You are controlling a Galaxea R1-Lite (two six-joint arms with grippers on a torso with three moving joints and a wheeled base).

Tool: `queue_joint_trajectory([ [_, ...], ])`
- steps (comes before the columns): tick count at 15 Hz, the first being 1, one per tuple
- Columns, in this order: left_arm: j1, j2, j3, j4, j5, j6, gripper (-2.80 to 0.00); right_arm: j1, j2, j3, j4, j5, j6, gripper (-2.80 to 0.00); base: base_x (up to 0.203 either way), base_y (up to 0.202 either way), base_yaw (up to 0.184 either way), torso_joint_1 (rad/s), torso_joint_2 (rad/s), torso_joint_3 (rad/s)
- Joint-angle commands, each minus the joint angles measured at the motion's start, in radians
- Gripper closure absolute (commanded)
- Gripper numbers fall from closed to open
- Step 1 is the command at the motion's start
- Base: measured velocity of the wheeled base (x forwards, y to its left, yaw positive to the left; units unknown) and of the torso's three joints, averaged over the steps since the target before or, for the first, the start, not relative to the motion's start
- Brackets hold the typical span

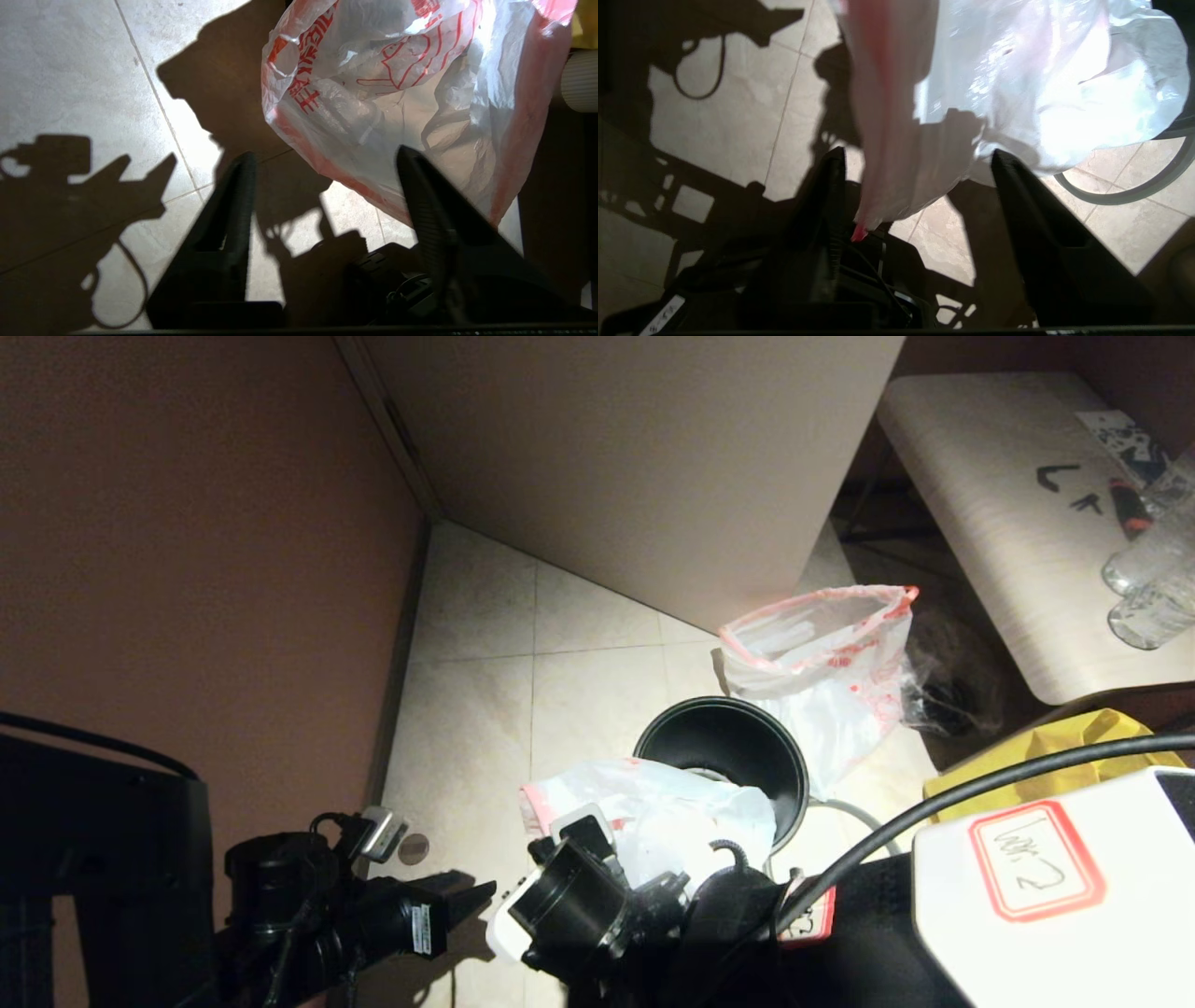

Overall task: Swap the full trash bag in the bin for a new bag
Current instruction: Put the new garbage bag on the trash can

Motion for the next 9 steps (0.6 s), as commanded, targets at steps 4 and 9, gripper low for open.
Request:
queue_joint_trajectory([
  [4,-0.002,0.007,0.001,-0.008,-0.005,-0.006,0.0,0.025,0.069,0.013,-0.058,-0.013,-0.005,0.0,0.0,0.0,0.0,0.0,0.0,0.0],
  [9,-0.001,0.003,0.004,-0.008,-0.01,-0.009,0.0,0.052,0.104,0.01,-0.152,-0.043,-0.107,-2.8,0.0,0.0,0.0,0.0,0.0,0.0],
])
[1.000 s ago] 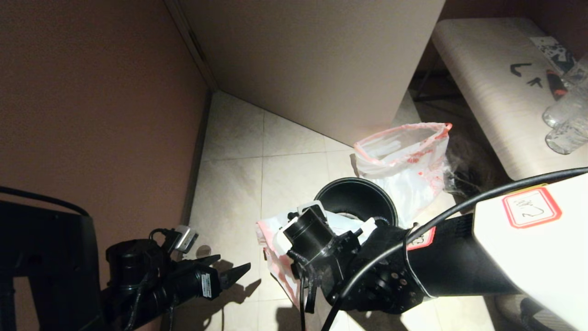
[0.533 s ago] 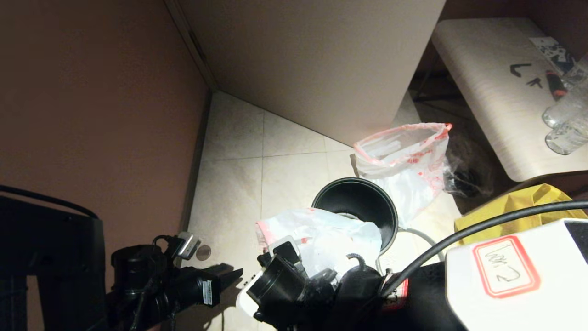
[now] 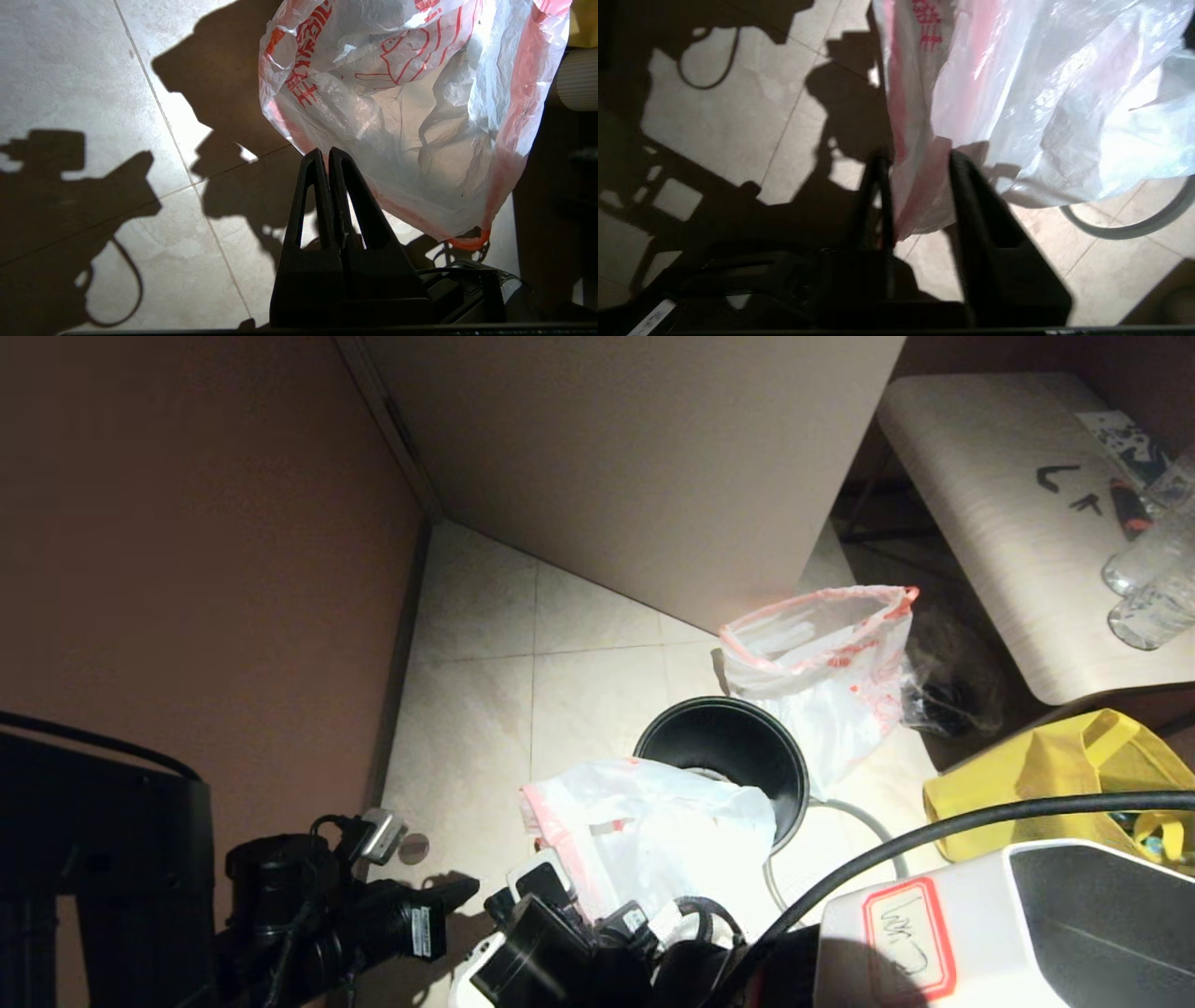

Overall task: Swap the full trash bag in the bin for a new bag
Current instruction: Put the new garbage bag on the trash can

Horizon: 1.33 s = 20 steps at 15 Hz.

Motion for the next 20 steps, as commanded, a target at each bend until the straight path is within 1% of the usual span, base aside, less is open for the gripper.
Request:
queue_joint_trajectory([
  [1,-0.001,-0.002,0.002,-0.008,-0.002,-0.001,0.0,0.005,0.028,-0.003,-0.014,-0.031,-0.014,-2.8,0.0,0.0,0.0,0.0,0.0,0.0],
  [6,-0.001,-0.003,0.002,-0.008,-0.002,-0.001,0.0,-0.009,0.096,-0.046,-0.022,-0.075,-0.05,-2.8,0.0,0.0,0.0,0.0,0.0,0.0],
  [8,0.0,-0.01,0.006,-0.008,-0.005,-0.001,0.0,-0.038,0.116,-0.084,-0.023,-0.093,-0.074,-2.8,0.0,0.0,0.0,0.0,0.0,0.0],
  [11,0.0,-0.012,0.008,-0.008,-0.007,-0.001,0.0,-0.097,0.137,-0.118,-0.024,-0.1,-0.109,-2.8,0.0,0.0,0.0,0.0,0.0,0.0],
  [12,0.0,-0.012,0.008,-0.008,-0.007,-0.001,0.0,-0.107,0.139,-0.117,-0.023,-0.1,-0.112,0.0,0.0,0.0,0.0,0.0,0.0,0.0],
  [15,0.0,-0.012,0.008,-0.008,-0.007,-0.001,0.0,-0.116,0.116,-0.11,-0.022,-0.12,-0.111,0.0,0.0,0.0,0.0,0.0,0.0,0.0],
  [18,-0.005,-0.009,-0.001,-0.008,-0.008,-0.001,0.0,-0.126,0.006,-0.04,-0.021,-0.122,-0.105,0.0,0.0,0.0,0.0,0.0,0.0,0.0],
  [20,-0.038,-0.022,0.001,-0.008,0.003,0.004,0.0,-0.17,-0.072,0.008,-0.02,-0.122,-0.098,0.0,0.0,0.0,0.0,0.0,0.0,0.0],
])
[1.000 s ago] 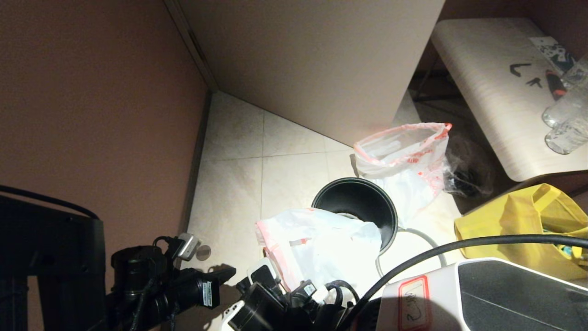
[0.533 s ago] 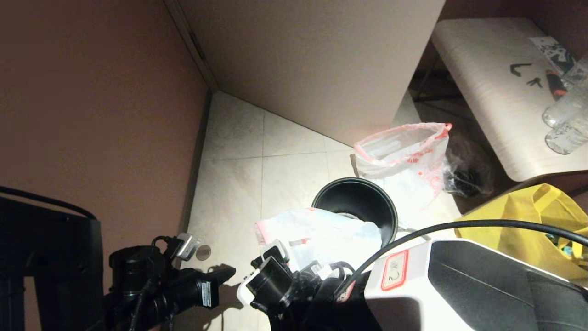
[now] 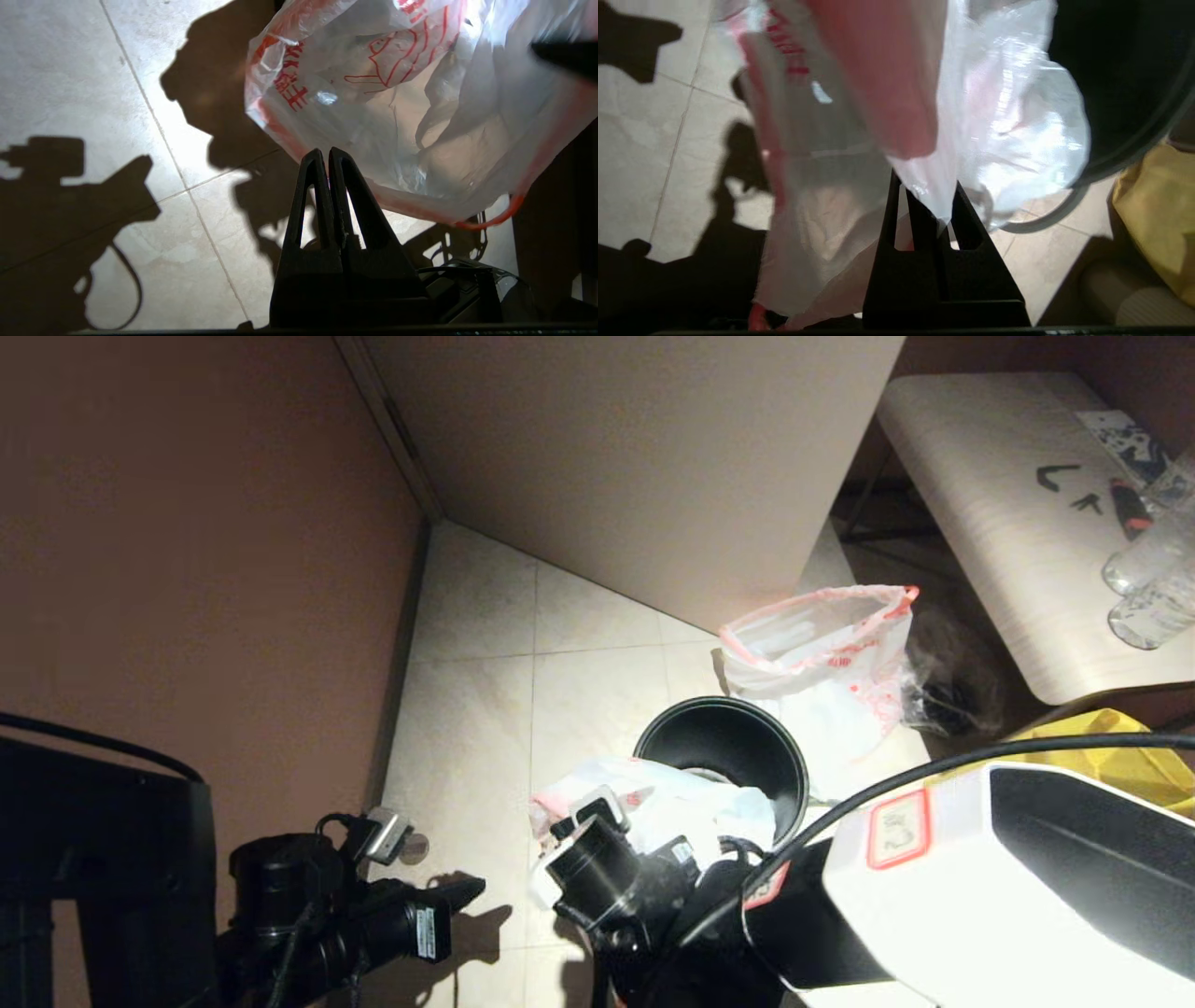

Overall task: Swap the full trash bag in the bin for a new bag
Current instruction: Put the new garbage bag on the trash can

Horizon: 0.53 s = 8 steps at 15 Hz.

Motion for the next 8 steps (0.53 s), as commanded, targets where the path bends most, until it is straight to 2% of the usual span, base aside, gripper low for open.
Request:
queue_joint_trajectory([
  [1,-0.029,-0.027,0.01,-0.009,0.003,0.001,0.0,-0.058,-0.096,0.025,-0.001,-0.003,0.001,0.0,0.0,0.0,0.0,0.0,0.0,0.0],
  [4,-0.133,-0.027,0.082,-0.009,0.018,0.002,0.0,-0.193,-0.17,0.025,-0.004,0.006,-0.042,0.0,0.0,0.0,0.0,0.0,0.0,0.0],
  [6,-0.175,0.016,0.086,-0.009,0.021,-0.002,0.0,-0.253,-0.18,-0.001,-0.006,0.022,-0.082,0.0,0.0,0.0,0.0,0.0,0.0,0.0],
  [8,-0.182,-0.012,0.078,-0.009,0.035,-0.001,0.0,-0.284,-0.19,-0.034,-0.005,0.041,-0.089,0.0,0.0,0.0,0.0,0.0,0.0,0.0],
])
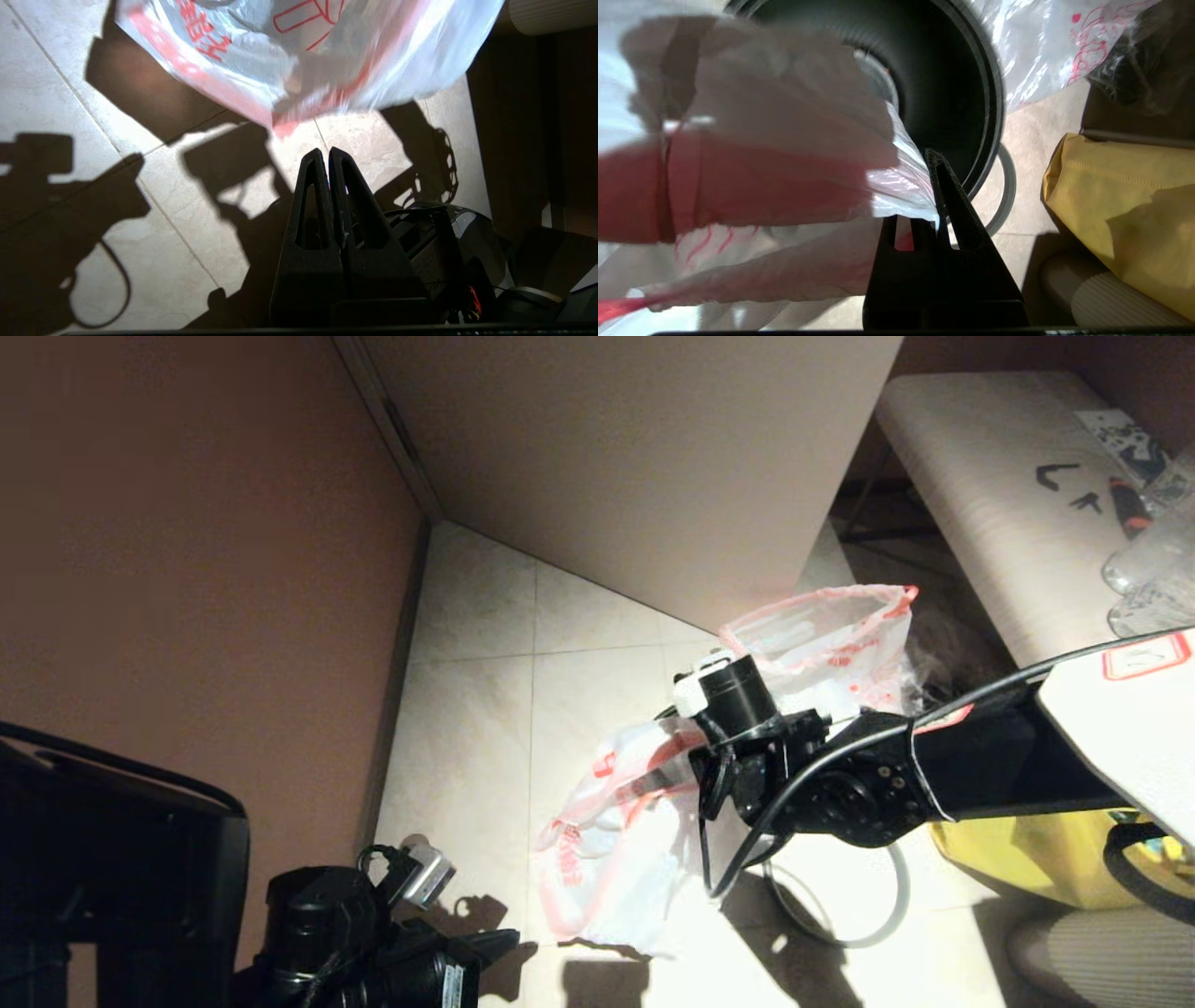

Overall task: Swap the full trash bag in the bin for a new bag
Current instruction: Put the new garbage bag on the trash can

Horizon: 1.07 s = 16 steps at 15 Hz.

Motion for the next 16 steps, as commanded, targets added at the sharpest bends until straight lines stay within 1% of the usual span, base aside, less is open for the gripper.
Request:
queue_joint_trajectory([
  [1,-0.006,-0.009,-0.023,-0.009,0.003,-0.002,0.0,-0.032,-0.018,-0.023,0.0,-0.002,-0.005,0.0,0.0,0.0,0.0,0.0,0.0,0.0],
  [2,-0.007,-0.011,-0.053,-0.009,0.012,-0.009,0.0,-0.052,-0.019,-0.025,0.0,0.0,-0.018,0.0,0.0,0.0,0.0,0.0,0.0,0.0],
  [3,-0.007,-0.012,-0.096,-0.009,0.023,-0.033,0.0,-0.069,-0.024,-0.025,-0.001,0.0,-0.024,0.0,0.0,0.0,0.0,0.0,0.0,0.0],
  [4,-0.007,-0.012,-0.161,0.023,0.034,-0.062,0.0,-0.088,-0.035,-0.025,-0.001,0.004,-0.034,0.0,0.0,0.0,0.0,0.0,0.0,0.0],
  [5,-0.007,-0.015,-0.222,0.084,0.046,-0.086,0.0,-0.105,-0.043,-0.026,-0.002,0.012,-0.049,0.0,0.0,0.0,0.0,0.0,0.0,0.0],
  [6,-0.007,-0.031,-0.317,0.19,0.058,-0.118,0.0,-0.123,-0.059,-0.026,-0.003,0.019,-0.065,0.0,0.0,0.0,0.0,0.0,0.0,0.0],
  [7,-0.007,-0.068,-0.41,0.333,0.064,-0.158,0.0,-0.134,-0.072,-0.026,-0.01,0.027,-0.074,0.0,0.0,0.0,0.0,0.0,0.0,0.0],
  [8,-0.011,-0.13,-0.496,0.503,0.068,-0.213,0.0,-0.14,-0.076,-0.018,-0.04,0.032,-0.084,0.0,0.0,0.0,0.0,0.0,0.0,0.0],
  [10,-0.023,-0.273,-0.629,0.828,0.066,-0.33,0.0,-0.137,-0.079,0.033,-0.122,0.032,-0.119,0.0,0.0,0.0,0.0,0.0,0.0,0.0],
  [12,-0.03,-0.395,-0.73,1.101,0.039,-0.433,0.0,-0.121,-0.08,0.078,-0.189,0.031,-0.148,0.0,0.0,0.0,0.0,0.0,0.0,0.0],
  [13,-0.033,-0.439,-0.799,1.249,0.015,-0.482,0.0,-0.112,-0.079,0.113,-0.219,0.031,-0.153,0.0,0.0,0.0,0.0,0.0,0.0,0.0],
  [15,-0.042,-0.452,-0.937,1.493,-0.027,-0.567,0.0,-0.108,-0.067,0.133,-0.247,0.03,-0.155,0.0,0.0,0.0,0.0,0.0,0.0,0.0],
  [16,-0.045,-0.433,-1.012,1.633,-0.042,-0.597,-2.8,-0.109,-0.065,0.133,-0.249,0.029,-0.154,0.0,0.0,0.0,0.0,0.0,0.0,0.0],
])
